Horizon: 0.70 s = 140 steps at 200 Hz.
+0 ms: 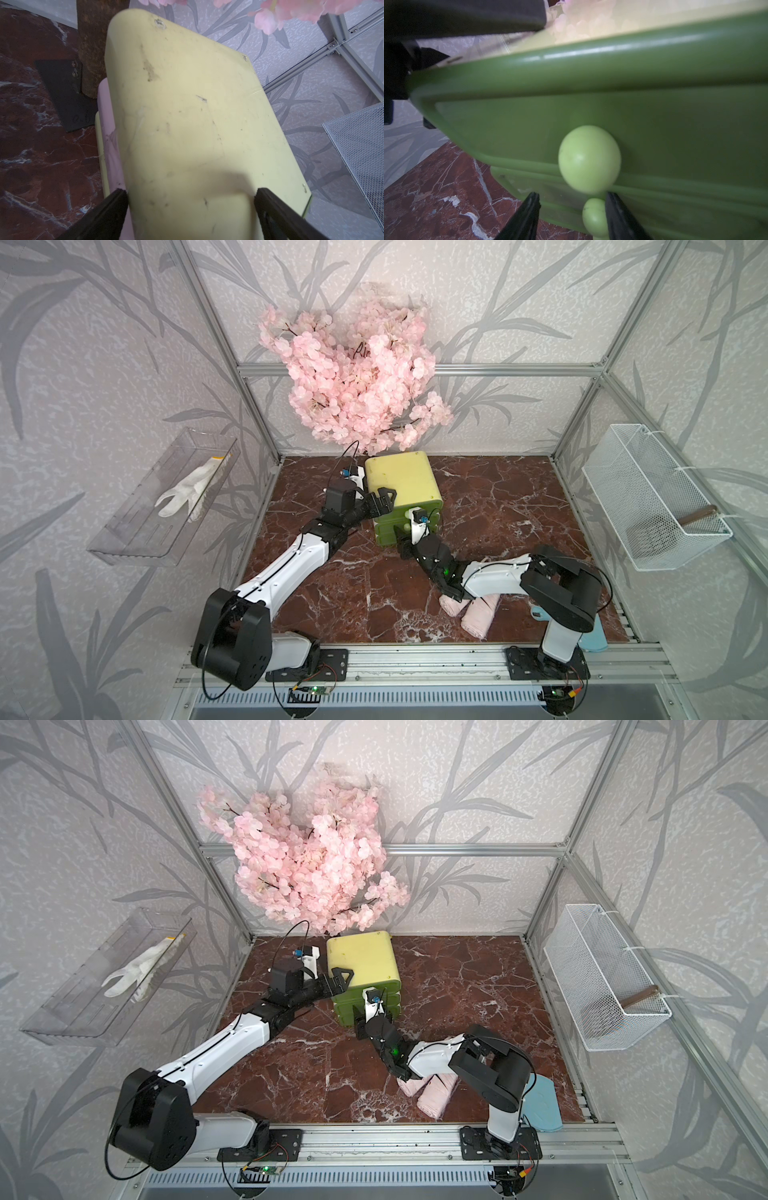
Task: Place the umbrella in the drawer by color
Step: Close the drawer in the storage box, then adjust the storage box at the center of the board.
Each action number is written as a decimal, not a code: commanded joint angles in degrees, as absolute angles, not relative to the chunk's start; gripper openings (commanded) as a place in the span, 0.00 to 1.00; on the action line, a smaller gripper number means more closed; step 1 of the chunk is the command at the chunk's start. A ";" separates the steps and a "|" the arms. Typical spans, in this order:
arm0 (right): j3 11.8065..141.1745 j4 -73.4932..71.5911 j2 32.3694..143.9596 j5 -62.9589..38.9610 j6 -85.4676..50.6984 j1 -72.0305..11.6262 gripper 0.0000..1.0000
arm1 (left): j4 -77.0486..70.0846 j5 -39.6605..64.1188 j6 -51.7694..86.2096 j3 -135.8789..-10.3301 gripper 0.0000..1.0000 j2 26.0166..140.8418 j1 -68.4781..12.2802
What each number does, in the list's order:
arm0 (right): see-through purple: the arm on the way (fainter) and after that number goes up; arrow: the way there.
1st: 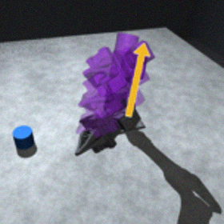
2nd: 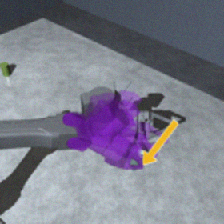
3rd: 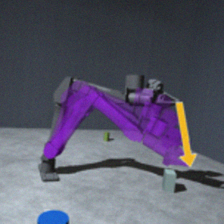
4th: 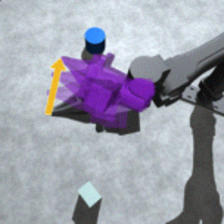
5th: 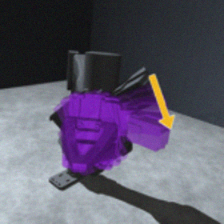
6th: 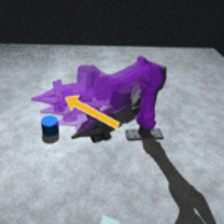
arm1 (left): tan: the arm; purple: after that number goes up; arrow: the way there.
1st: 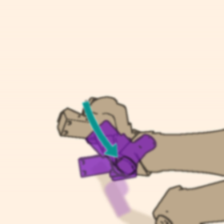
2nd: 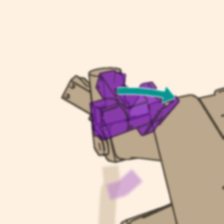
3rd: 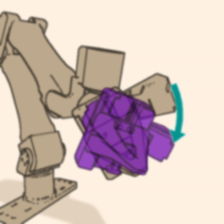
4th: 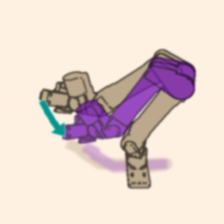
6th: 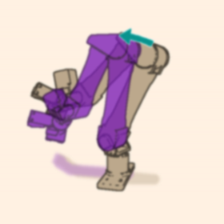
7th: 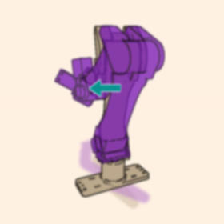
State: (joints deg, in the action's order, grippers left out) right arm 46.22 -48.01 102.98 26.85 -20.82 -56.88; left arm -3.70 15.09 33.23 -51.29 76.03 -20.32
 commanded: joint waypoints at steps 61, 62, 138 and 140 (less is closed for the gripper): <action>38.30 -28.15 81.78 18.62 -22.30 -56.54 0.59 | 4.03 10.96 31.79 -54.31 1.00 68.91 -21.62; 38.22 -27.87 81.54 18.62 -22.27 -56.53 0.59 | 4.04 10.80 31.81 -54.36 1.00 68.78 -21.62; 36.56 -13.63 61.83 17.41 -16.96 -46.94 0.83 | 10.73 0.99 29.84 -52.19 0.98 49.23 -25.22; 36.72 -13.45 61.75 17.07 -16.94 -46.23 0.83 | 11.19 0.22 29.41 -52.18 0.97 48.87 -25.88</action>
State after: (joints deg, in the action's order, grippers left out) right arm 36.21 -19.27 64.66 18.52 -18.92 -52.29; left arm 6.52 6.22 32.73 -52.25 53.23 -22.33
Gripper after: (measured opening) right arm 0.799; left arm 0.981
